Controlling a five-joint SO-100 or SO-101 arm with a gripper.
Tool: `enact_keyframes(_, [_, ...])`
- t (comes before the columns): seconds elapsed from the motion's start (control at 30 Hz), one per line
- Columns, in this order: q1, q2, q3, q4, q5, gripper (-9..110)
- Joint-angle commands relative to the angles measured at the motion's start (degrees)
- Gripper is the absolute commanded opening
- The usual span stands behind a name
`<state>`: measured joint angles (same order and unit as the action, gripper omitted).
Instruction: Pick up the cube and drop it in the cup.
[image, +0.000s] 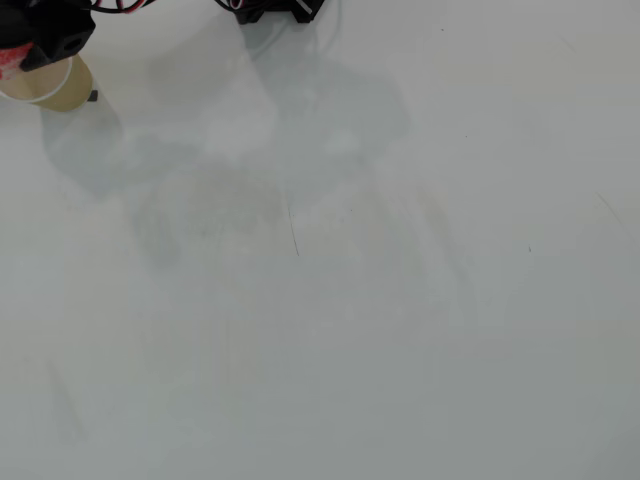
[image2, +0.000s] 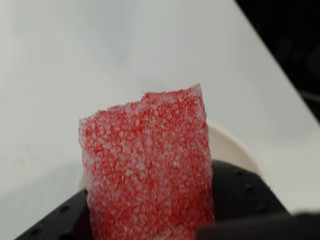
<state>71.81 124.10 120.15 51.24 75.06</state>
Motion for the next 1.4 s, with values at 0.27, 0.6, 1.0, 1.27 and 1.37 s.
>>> enact_keyframes(0.27, [1.76, 8.44, 2.99, -4.04, -1.05, 4])
enact_keyframes(0.6, [2.20, 7.12, 3.25, -2.90, -1.05, 4])
enact_keyframes(1.0, [2.20, 6.77, 3.25, -2.81, -1.05, 4])
enact_keyframes(1.27, [1.76, 6.77, 2.99, -2.99, -1.05, 17])
enact_keyframes(1.37, [1.58, 6.50, 2.99, -2.99, -1.05, 20])
